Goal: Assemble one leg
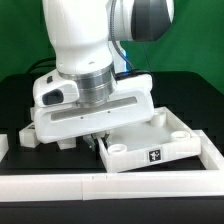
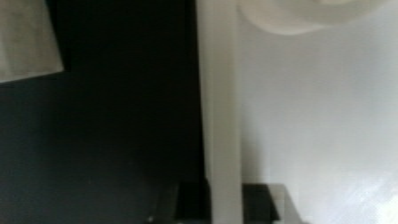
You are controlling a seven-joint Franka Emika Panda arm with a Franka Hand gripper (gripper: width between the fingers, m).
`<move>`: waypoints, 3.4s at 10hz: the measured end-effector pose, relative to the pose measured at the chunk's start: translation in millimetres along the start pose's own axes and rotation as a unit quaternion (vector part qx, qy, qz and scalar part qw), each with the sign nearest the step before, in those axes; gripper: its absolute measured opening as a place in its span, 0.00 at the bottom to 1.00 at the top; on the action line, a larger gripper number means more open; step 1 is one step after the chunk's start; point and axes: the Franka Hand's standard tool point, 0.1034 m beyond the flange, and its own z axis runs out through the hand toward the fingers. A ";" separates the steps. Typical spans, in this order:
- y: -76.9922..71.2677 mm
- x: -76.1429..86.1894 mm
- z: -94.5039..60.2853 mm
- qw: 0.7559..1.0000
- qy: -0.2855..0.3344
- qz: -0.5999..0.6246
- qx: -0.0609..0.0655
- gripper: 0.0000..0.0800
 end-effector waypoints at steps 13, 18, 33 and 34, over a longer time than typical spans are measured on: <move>-8.8 45.1 -7.1 0.990 0.010 0.131 -0.052 0.28; 18.2 27.8 -56.6 0.994 -0.016 0.098 -0.038 0.77; 38.9 -10.7 -50.9 0.981 -0.183 -0.026 -0.064 0.81; 47.9 -19.6 -43.9 0.976 -0.206 -0.030 -0.058 0.81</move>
Offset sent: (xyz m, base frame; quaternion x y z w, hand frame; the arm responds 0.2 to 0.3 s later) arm 0.0391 0.0180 -0.0140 -0.0308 -0.0251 0.1228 0.9916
